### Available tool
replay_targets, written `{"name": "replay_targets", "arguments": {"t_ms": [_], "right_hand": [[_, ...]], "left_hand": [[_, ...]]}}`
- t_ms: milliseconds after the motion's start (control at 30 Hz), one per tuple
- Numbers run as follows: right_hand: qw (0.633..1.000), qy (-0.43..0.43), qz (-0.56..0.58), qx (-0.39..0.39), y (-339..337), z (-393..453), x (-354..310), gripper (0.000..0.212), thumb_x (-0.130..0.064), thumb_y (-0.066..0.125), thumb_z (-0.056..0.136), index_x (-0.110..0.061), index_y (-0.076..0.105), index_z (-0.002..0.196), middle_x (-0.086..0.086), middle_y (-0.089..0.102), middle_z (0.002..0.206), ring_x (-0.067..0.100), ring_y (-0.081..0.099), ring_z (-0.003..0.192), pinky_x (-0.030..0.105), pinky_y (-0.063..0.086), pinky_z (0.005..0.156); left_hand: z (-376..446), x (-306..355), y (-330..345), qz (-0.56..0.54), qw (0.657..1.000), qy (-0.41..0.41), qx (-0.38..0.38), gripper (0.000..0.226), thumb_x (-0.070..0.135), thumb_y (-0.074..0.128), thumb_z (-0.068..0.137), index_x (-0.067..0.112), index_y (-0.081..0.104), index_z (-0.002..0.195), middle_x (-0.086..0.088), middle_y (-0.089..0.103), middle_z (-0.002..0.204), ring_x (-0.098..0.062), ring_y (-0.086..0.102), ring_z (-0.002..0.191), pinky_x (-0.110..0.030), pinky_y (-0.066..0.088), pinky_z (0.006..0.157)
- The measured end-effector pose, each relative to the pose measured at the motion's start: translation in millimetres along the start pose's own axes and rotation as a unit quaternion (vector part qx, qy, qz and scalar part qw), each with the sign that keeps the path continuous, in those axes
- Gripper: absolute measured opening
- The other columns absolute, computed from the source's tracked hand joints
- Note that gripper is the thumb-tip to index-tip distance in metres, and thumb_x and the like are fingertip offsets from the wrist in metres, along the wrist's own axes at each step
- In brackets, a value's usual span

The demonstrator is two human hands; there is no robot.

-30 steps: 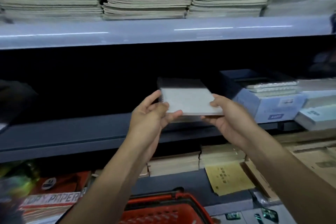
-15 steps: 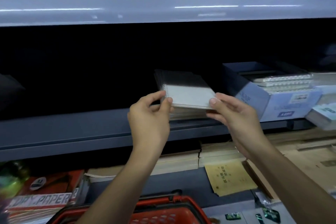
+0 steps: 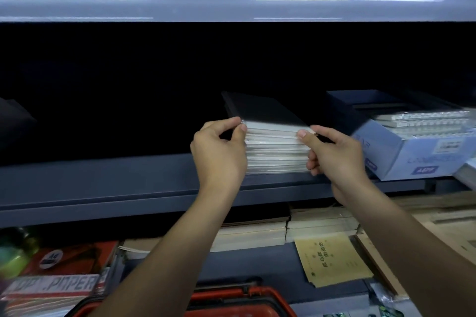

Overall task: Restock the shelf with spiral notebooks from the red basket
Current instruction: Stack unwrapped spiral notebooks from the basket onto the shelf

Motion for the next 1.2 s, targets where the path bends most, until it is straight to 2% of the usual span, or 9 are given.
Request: {"name": "replay_targets", "arguments": {"t_ms": [233,400,500,600,700,767,967,1133,1200], "right_hand": [[0.999,-0.04,0.008,0.009,-4,-48,-10,0.072,-0.043,0.07,0.09,-0.027,0.037,0.153,0.006,0.072,0.083,0.017,0.066,0.062,0.029,0.057,0.059],[0.998,-0.023,-0.031,-0.047,-11,-115,-18,0.063,-0.042,0.069,0.091,-0.029,0.045,0.148,0.004,0.075,0.076,0.013,0.067,0.058,0.026,0.057,0.057],[0.996,0.01,-0.043,-0.075,-19,-162,-15,0.047,-0.039,0.069,0.091,-0.029,0.055,0.136,0.004,0.074,0.076,0.012,0.066,0.058,0.023,0.055,0.053],[0.989,0.066,-0.078,-0.106,-26,-209,12,0.032,-0.043,0.067,0.092,-0.024,0.067,0.117,0.003,0.072,0.076,0.014,0.066,0.06,0.029,0.056,0.057],[0.951,0.143,-0.195,-0.193,-30,-253,56,0.036,-0.061,0.056,0.09,-0.032,0.067,0.107,-0.01,0.072,0.099,0.012,0.07,0.088,0.038,0.058,0.085],[0.905,0.212,-0.274,-0.248,-32,-278,91,0.051,-0.066,0.05,0.09,-0.032,0.061,0.125,-0.009,0.064,0.126,0.014,0.063,0.114,0.032,0.046,0.1],[0.802,0.33,-0.376,-0.327,-28,-329,160,0.076,-0.06,0.057,0.091,-0.012,0.041,0.147,0.002,0.049,0.149,0.021,0.048,0.135,0.025,0.038,0.096],[0.781,0.342,-0.412,-0.32,-6,-350,178,0.05,-0.047,0.058,0.091,-0.015,0.052,0.129,0.008,0.051,0.139,0.029,0.045,0.135,0.037,0.04,0.11],[0.78,0.371,-0.391,-0.317,-4,-342,175,0.033,-0.042,0.06,0.093,-0.022,0.058,0.119,0.003,0.054,0.135,0.022,0.049,0.128,0.029,0.039,0.105]], "left_hand": [[-29,5,-26,0.011,0.998,0.003,-0.059,0.03,0.027,0.067,0.094,0.023,0.066,0.124,0.003,0.065,0.12,0.01,0.056,0.053,-0.004,0.045,0.055],[-80,11,-80,0.016,0.993,-0.064,-0.095,0.027,0.032,0.067,0.093,0.032,0.066,0.12,0.004,0.071,0.093,-0.011,0.062,0.063,-0.014,0.049,0.054],[-117,2,-116,0.002,0.989,-0.116,-0.09,0.023,0.023,0.067,0.094,0.029,0.067,0.116,0.007,0.07,0.089,0.005,0.06,0.057,-0.007,0.046,0.051],[-157,-30,-149,-0.001,0.978,-0.189,-0.091,0.02,0.013,0.068,0.093,0.018,0.071,0.112,0.0,0.068,0.073,-0.001,0.059,0.055,-0.013,0.05,0.053],[-208,-75,-174,0.013,0.956,-0.276,-0.094,0.02,0.005,0.069,0.09,0.01,0.072,0.11,-0.007,0.071,0.083,-0.016,0.062,0.068,-0.022,0.053,0.062],[-243,-108,-184,0.058,0.941,-0.321,-0.091,0.018,-0.001,0.069,0.088,0.007,0.072,0.104,-0.006,0.074,0.091,-0.014,0.064,0.073,-0.015,0.054,0.063],[-300,-166,-160,0.234,0.877,-0.331,-0.258,0.051,0.015,0.067,0.088,0.014,0.054,0.138,-0.004,0.062,0.131,-0.011,0.064,0.097,-0.01,0.04,0.083],[-318,-183,-161,0.299,0.834,-0.34,-0.315,0.045,0.023,0.062,0.086,0.017,0.056,0.131,-0.002,0.068,0.126,-0.017,0.064,0.115,-0.015,0.045,0.09],[-318,-187,-161,0.303,0.832,-0.339,-0.318,0.05,0.023,0.062,0.085,0.019,0.053,0.134,-0.001,0.068,0.125,-0.017,0.064,0.114,-0.017,0.047,0.088]]}}
Point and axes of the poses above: each hand's wrist, its own z-axis towards the middle knuckle, its own y-axis out of the palm, x = y × z, the point moved 1 cm from there along z, towards the middle knuckle
